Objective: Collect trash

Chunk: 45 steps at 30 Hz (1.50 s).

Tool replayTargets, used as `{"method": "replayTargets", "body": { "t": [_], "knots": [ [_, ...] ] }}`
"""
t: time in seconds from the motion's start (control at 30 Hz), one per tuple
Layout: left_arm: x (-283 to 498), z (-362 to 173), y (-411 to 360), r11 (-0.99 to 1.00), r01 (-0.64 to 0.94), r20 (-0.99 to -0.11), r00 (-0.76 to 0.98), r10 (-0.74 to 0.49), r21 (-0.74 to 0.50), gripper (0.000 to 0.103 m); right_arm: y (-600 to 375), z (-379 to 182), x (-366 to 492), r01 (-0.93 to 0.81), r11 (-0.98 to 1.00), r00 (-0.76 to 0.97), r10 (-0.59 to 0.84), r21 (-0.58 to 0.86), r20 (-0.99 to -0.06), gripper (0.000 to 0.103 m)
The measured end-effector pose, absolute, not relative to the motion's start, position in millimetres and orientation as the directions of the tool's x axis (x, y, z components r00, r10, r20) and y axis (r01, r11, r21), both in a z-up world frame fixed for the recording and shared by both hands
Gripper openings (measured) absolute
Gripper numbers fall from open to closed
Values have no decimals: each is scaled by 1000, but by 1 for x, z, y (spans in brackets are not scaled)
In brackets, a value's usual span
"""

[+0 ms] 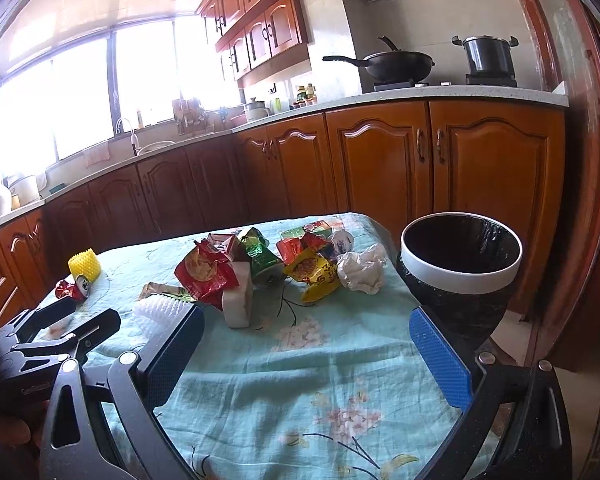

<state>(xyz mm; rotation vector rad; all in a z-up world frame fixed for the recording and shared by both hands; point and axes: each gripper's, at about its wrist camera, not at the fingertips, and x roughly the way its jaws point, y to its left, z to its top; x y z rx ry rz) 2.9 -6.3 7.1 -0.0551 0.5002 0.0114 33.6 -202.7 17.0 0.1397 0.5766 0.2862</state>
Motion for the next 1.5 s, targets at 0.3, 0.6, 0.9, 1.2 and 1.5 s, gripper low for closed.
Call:
{"method": "replayTargets", "body": {
  "t": [0.3,0.6,0.9,1.2,1.5],
  "knots": [
    [3,4,-5,998,-22,-482,876,-6,-54,102,-200,14,36,-243,947,789,320,212,-525,103],
    [5,2,-4,998,-23,-486,874,-7,-54,102,-198,13,36,-249,944,783,327,214,-530,103],
    [6,1,-4,998,-22,-490,872,-8,-55,102,-198,13,37,-253,943,781,330,215,-530,103],
    [9,-2,-3,998,-18,-503,864,-17,-64,102,-200,13,43,-254,942,775,335,221,-536,103],
    [26,-4,0,996,-22,-536,844,-27,-86,102,-202,6,55,-254,939,752,343,232,-563,102]
  ]
}}
